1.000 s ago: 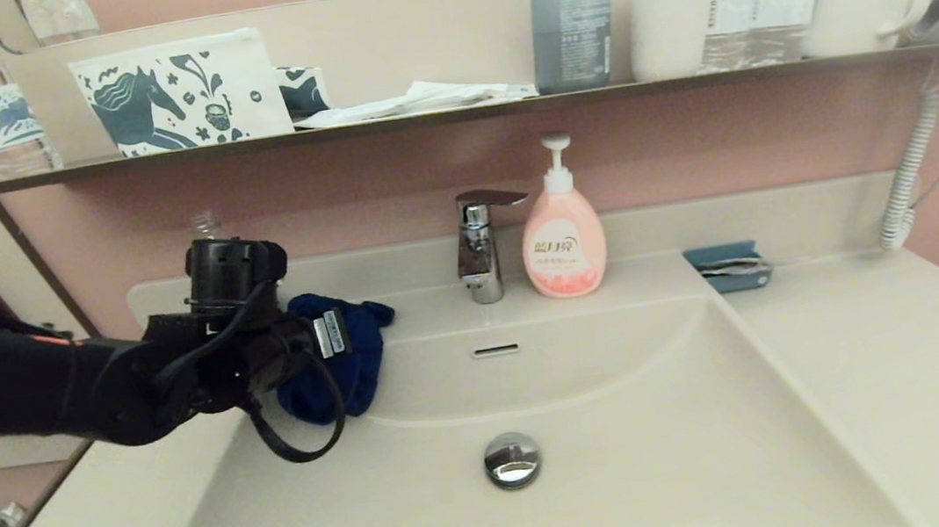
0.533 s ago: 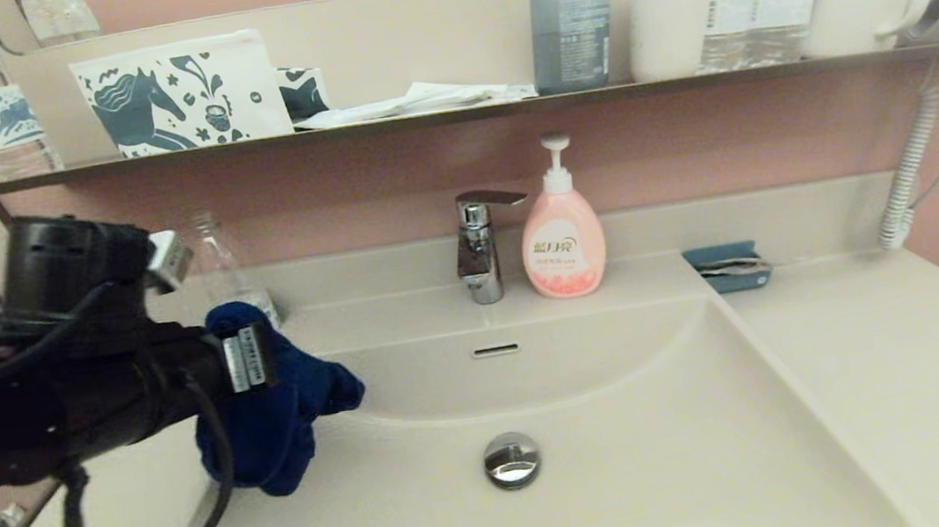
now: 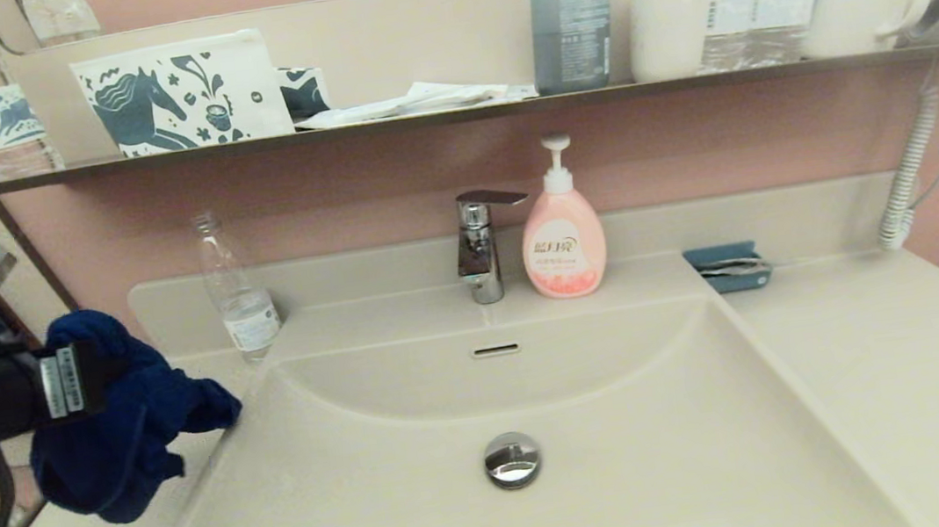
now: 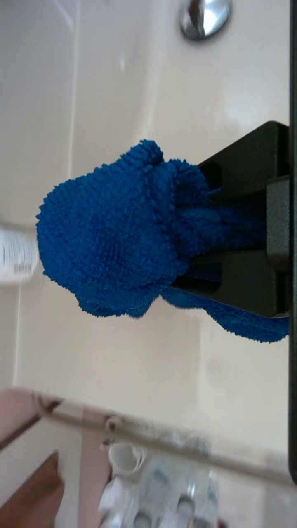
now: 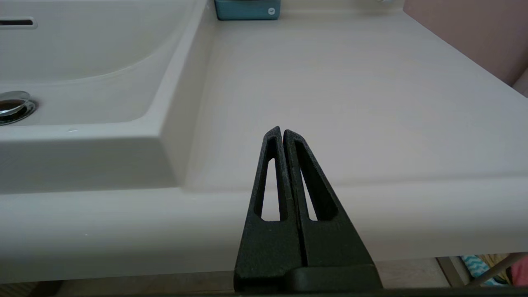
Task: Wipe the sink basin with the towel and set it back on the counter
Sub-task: Wipe the sink
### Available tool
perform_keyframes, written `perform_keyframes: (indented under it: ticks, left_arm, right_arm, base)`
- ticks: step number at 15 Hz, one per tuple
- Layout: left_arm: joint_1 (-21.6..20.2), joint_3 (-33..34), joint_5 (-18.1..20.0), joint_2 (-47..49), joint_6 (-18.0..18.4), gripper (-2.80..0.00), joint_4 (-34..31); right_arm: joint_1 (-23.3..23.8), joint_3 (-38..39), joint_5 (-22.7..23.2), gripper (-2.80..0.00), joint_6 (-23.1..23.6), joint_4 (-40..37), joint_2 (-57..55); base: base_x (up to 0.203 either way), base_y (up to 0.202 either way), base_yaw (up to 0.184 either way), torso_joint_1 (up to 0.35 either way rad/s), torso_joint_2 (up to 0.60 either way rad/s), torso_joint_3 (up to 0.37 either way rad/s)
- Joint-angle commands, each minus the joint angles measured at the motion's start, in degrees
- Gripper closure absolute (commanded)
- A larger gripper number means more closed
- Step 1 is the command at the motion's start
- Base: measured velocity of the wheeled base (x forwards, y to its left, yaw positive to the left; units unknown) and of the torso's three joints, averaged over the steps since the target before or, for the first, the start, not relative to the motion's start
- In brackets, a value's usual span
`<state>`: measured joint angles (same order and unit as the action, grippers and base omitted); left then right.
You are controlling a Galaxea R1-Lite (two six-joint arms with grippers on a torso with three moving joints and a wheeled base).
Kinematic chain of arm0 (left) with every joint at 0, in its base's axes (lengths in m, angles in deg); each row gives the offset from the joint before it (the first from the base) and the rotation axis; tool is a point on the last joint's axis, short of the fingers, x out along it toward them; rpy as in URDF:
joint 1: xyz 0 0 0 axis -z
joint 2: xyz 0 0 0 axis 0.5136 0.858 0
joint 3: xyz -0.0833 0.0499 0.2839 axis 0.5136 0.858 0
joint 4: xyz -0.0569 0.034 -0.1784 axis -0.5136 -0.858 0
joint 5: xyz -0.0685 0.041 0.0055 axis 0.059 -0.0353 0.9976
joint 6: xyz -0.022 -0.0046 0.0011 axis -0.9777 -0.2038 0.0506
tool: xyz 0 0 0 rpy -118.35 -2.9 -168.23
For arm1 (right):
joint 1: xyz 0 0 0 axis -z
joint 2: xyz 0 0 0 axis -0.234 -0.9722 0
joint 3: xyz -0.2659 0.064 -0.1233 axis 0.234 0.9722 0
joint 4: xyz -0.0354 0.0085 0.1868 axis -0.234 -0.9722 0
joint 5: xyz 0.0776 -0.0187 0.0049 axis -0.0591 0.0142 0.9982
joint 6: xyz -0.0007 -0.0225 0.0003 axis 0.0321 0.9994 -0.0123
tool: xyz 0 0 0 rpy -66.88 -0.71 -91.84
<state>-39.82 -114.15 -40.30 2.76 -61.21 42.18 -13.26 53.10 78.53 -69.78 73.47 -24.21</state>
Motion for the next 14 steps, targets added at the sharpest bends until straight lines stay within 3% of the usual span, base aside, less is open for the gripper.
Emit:
perform_keyframes:
  ticks: [1,3,9,11,14]
  left_arm:
    - [-6.78,0.02,6.05,4.01,4.20,0.00,0.45]
    - [-7.79,0.22,7.94,7.76,5.51,0.00,2.60]
    - [-5.01,5.55,7.59,23.01,5.46,0.00,25.42]
    - [-5.17,3.06,5.69,30.17,5.59,0.00,33.11]
    - [-5.59,-4.00,4.53,36.64,5.81,0.00,35.43]
  right_arm:
    - [0.00,0.03,0.02,0.00,0.02,0.00,-0.05]
    - [0.00,0.03,0.02,0.00,0.02,-0.01,-0.05]
    - [0.00,0.03,0.02,0.00,0.02,0.00,-0.05]
    - [0.08,0.02,0.02,0.00,0.02,0.00,-0.05]
    - [0.00,0.03,0.02,0.00,0.02,0.00,-0.05]
  base:
    - [0.000,0.000,0.000,0.000,0.00,0.000]
    - [0.000,0.000,0.000,0.000,0.00,0.000]
    - [0.000,0.000,0.000,0.000,0.00,0.000]
    - [0.000,0.000,0.000,0.000,0.00,0.000]
    - [0.000,0.000,0.000,0.000,0.00,0.000]
